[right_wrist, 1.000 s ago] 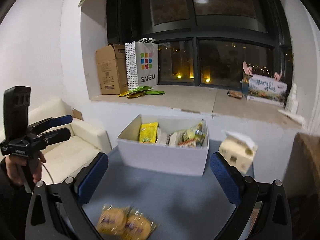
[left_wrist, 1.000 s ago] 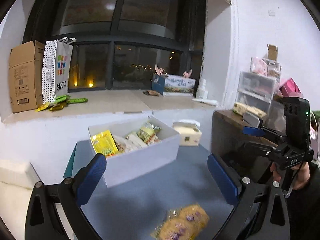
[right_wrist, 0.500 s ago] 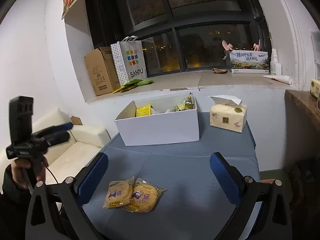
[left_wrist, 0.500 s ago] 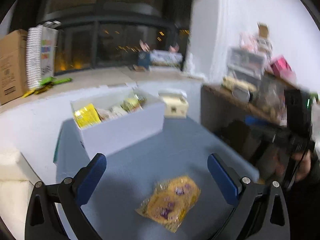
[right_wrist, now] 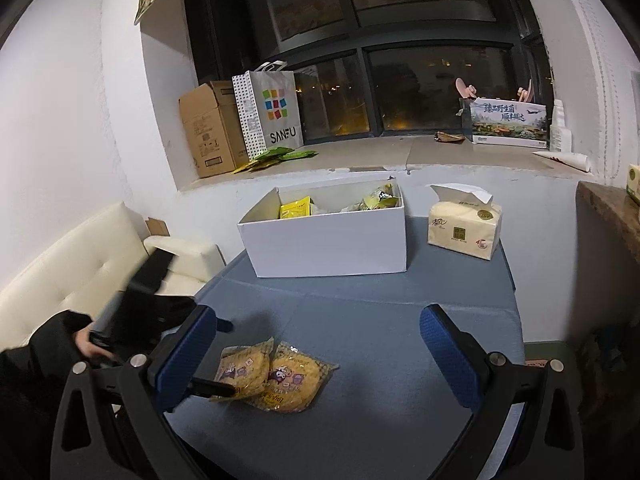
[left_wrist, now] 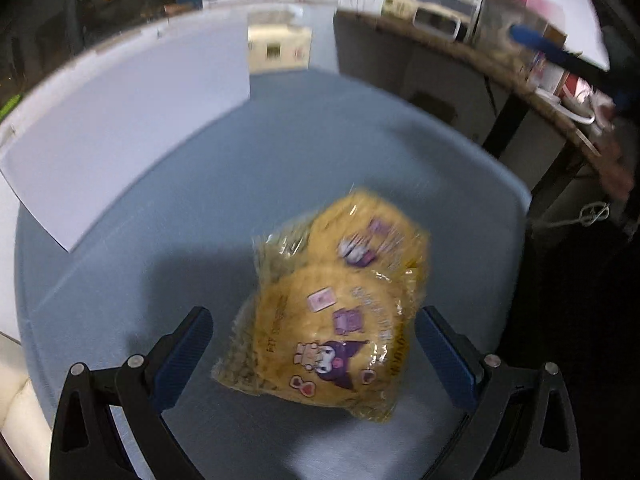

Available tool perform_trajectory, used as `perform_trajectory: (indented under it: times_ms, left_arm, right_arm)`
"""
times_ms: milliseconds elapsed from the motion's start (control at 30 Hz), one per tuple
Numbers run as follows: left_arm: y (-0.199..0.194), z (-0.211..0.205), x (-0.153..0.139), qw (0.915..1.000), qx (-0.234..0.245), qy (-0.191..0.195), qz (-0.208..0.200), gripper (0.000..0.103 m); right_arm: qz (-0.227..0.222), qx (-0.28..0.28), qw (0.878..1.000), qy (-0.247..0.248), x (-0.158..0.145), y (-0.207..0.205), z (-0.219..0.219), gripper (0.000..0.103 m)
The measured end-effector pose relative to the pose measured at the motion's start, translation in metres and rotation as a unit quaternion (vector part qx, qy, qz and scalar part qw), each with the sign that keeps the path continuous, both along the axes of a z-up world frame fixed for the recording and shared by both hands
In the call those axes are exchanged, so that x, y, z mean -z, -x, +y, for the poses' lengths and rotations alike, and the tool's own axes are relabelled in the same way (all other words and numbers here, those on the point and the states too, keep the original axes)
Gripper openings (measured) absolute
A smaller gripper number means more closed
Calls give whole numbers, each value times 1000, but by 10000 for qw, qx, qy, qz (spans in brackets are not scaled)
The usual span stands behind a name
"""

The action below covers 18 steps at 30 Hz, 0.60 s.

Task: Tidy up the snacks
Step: 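Move the left gripper to the round biscuit packs and grasp one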

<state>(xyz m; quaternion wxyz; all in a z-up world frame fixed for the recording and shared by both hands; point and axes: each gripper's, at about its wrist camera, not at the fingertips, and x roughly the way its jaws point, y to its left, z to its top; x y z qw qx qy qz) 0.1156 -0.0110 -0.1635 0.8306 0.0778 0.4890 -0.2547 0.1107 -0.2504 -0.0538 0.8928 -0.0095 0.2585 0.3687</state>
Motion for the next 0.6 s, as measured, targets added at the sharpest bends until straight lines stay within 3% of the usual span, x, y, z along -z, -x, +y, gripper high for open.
perform_trajectory:
  times_ms: [233, 367, 467, 567, 600]
  left_arm:
    - [-5, 3, 9, 9994, 219, 197, 167, 102]
    - [6, 5, 5, 9996, 234, 140, 98, 90]
    - [15, 6, 1, 9997, 251, 48, 27, 71]
    - [19, 12, -3, 9997, 141, 192, -107, 64]
    - [22, 17, -7, 9994, 47, 280, -218, 52]
  right_arm:
    - [46, -62, 10000, 59, 5, 1, 5, 103]
    - [79, -94, 9999, 74, 7, 1, 7, 103]
    - [97, -107, 9998, 98, 9, 1, 9, 103]
    - [127, -114, 9998, 96, 10, 2, 11, 103]
    - [141, -118, 9998, 104, 11, 2, 12, 103]
